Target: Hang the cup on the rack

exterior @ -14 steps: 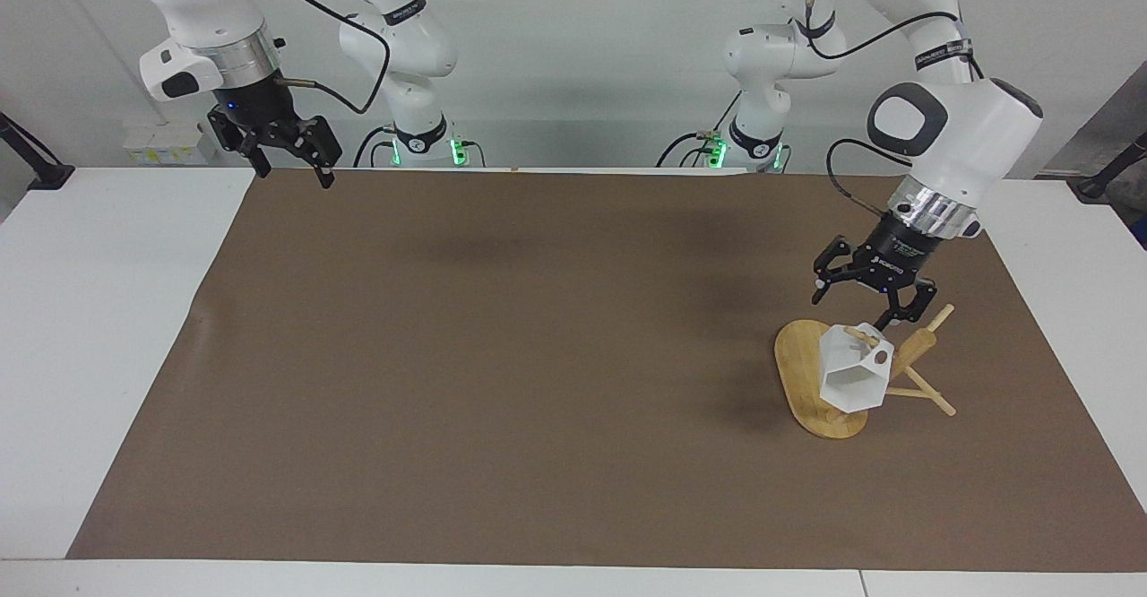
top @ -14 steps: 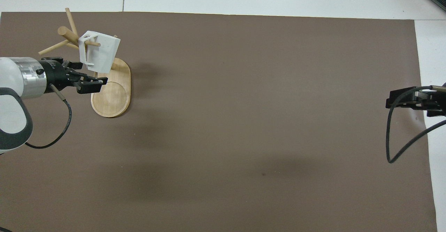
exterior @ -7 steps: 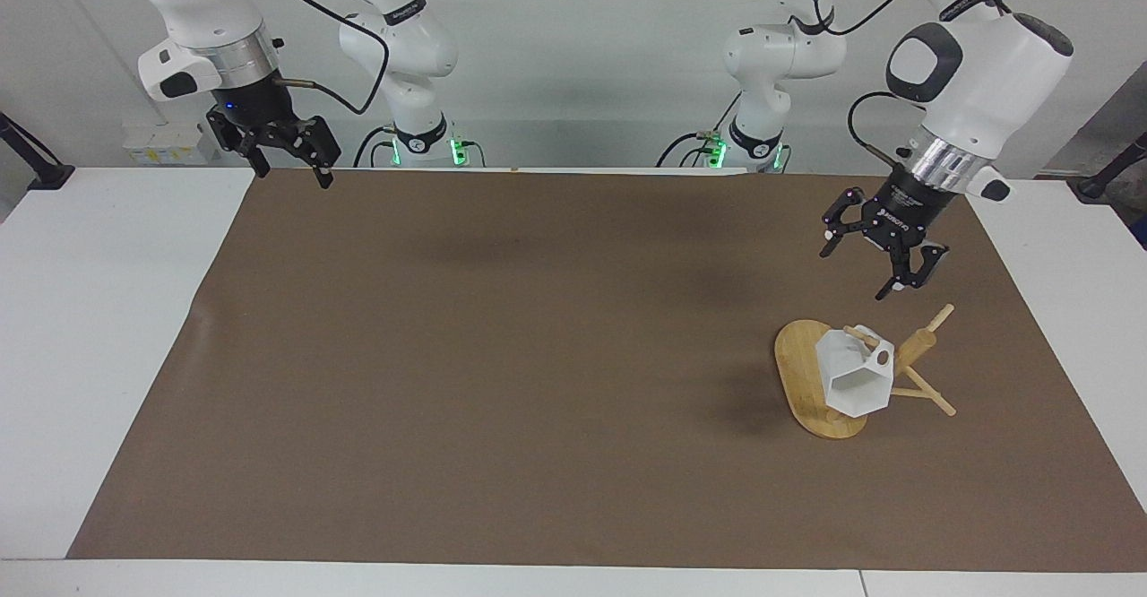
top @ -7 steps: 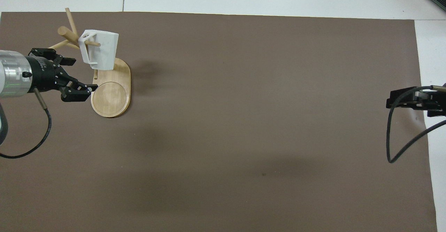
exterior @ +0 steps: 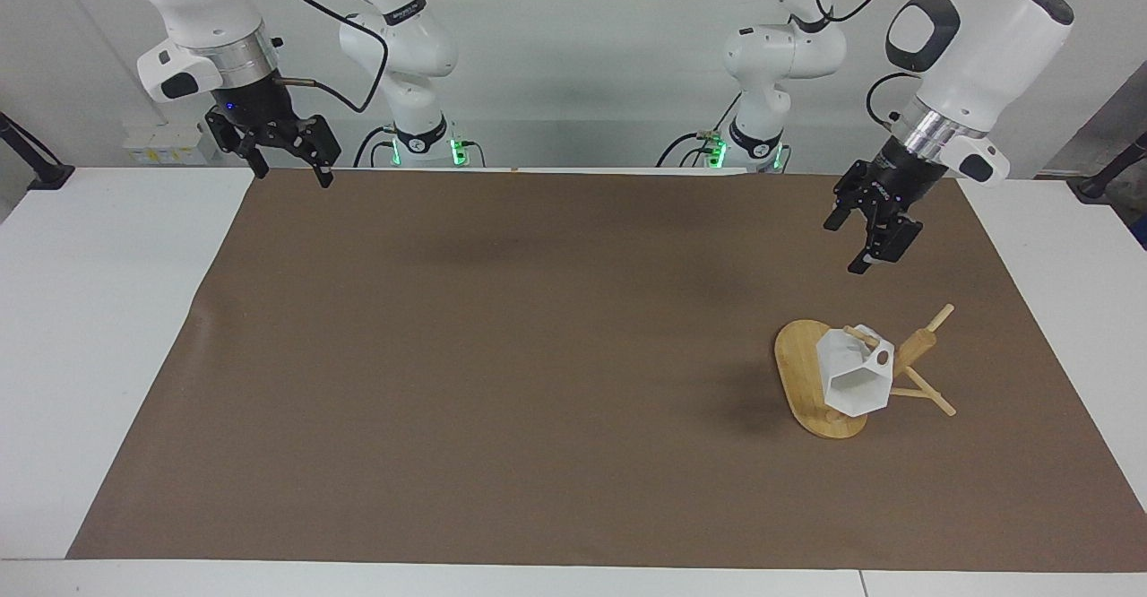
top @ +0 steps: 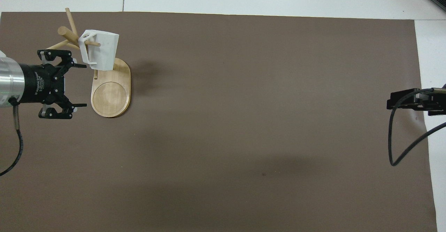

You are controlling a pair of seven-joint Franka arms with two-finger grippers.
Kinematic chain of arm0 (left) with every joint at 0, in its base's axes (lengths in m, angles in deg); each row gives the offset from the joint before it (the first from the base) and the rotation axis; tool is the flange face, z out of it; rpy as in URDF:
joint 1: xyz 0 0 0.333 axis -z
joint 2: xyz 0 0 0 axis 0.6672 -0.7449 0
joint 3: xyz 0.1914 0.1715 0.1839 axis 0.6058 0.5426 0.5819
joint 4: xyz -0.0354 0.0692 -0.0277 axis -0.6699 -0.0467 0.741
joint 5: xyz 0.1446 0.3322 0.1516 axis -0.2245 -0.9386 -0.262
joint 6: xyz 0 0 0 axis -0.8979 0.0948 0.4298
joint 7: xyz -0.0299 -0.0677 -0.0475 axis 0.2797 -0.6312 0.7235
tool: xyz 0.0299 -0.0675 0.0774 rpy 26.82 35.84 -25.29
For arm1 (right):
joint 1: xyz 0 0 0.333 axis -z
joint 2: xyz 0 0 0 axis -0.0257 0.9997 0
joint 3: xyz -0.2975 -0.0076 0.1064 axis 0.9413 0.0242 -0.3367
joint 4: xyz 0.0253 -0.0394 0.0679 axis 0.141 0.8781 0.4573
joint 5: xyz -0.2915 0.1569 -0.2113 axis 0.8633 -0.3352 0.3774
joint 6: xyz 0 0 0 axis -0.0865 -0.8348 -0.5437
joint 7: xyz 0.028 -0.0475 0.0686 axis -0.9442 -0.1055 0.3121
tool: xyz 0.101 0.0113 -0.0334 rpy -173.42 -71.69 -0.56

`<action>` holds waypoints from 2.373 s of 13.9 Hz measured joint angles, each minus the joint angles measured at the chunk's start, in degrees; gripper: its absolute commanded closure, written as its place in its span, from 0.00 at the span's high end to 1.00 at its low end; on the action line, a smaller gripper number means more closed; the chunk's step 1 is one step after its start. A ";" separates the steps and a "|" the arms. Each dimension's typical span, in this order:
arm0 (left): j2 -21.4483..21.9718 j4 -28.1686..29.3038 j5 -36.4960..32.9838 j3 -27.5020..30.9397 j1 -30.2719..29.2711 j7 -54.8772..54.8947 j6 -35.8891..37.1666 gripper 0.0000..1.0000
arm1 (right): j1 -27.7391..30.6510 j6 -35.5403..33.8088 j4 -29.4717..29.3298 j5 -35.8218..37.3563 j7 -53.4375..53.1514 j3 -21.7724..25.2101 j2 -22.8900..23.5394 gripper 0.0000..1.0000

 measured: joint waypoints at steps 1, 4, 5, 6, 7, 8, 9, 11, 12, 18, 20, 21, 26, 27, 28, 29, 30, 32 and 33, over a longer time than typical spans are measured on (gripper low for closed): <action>0.00 -0.75 -1.82 -0.13 0.14 3.19 0.78 1.00 | 0.00 0.00 0.00 0.00 0.78 0.00 0.00 1.00; 0.00 -3.02 -5.89 -0.92 0.87 13.38 2.29 1.00 | 0.00 0.00 0.00 0.00 1.21 0.00 0.00 1.00; -0.01 -3.64 -6.29 -0.96 1.07 17.49 2.91 1.00 | 0.00 0.00 0.00 0.00 1.22 0.00 0.00 1.00; -0.02 -4.25 -6.65 -0.98 1.13 22.11 3.98 1.00 | 0.00 0.00 0.00 0.00 1.23 0.00 0.00 1.00; -0.02 -4.79 -7.36 -0.97 1.14 26.69 4.99 1.00 | 0.00 0.00 0.00 0.00 1.23 0.00 0.00 1.00; -0.02 -5.32 -8.34 -0.96 1.14 30.92 6.00 1.00 | 0.00 0.00 0.00 0.00 1.24 0.00 0.00 1.00; -0.02 -5.86 -8.98 -0.96 1.14 35.09 7.09 1.00 | 0.00 0.00 0.00 0.00 1.24 0.00 0.00 1.00; -0.03 -6.77 -9.37 -0.92 1.14 44.30 9.66 1.00 | 0.00 0.00 0.00 0.00 1.26 0.00 0.00 1.00; -0.03 -7.30 -9.76 -0.85 1.12 48.65 10.97 1.00 | 0.00 0.00 0.00 0.00 1.26 0.00 0.00 1.00; -0.36 -11.50 -13.20 -0.36 1.01 70.19 17.21 1.00 | 0.00 0.00 0.00 0.00 1.26 0.00 0.00 1.00; -0.96 -13.10 -13.54 -0.32 1.00 74.45 18.71 1.00 | 0.00 0.00 0.00 0.00 1.26 0.00 0.00 1.00; -1.45 -14.24 -13.86 -0.33 1.01 75.94 19.63 1.00 | 0.00 0.00 0.00 0.00 1.26 0.00 0.00 1.00; -4.14 -20.05 -15.17 -0.62 1.08 82.77 25.63 1.00 | 0.00 0.00 0.00 0.00 1.26 0.00 -0.02 1.00; -4.41 -20.74 -15.19 -0.63 1.09 83.70 26.34 1.00 | 0.00 0.00 0.00 0.00 1.26 0.00 -0.02 1.00; -4.60 -21.19 -15.19 -0.66 1.10 84.24 26.83 1.00 | 0.00 0.00 0.00 0.00 1.26 0.00 -0.02 1.00; -4.70 -21.41 -15.19 -0.72 1.12 84.46 27.14 1.00 | 0.00 0.00 0.00 0.00 1.26 0.00 -0.02 1.00; -4.74 -21.51 -15.20 -0.77 1.13 84.51 27.26 1.00 | 0.00 0.00 0.00 0.00 1.26 0.00 -0.02 1.00; -4.75 -21.72 -15.20 -1.00 1.20 84.64 27.44 1.00 | 0.00 0.00 0.00 0.00 1.26 0.00 -0.02 1.00; -4.74 -21.93 -15.20 -1.39 1.28 84.69 27.75 1.00 | 0.00 0.00 0.00 0.00 1.26 0.00 -0.02 1.00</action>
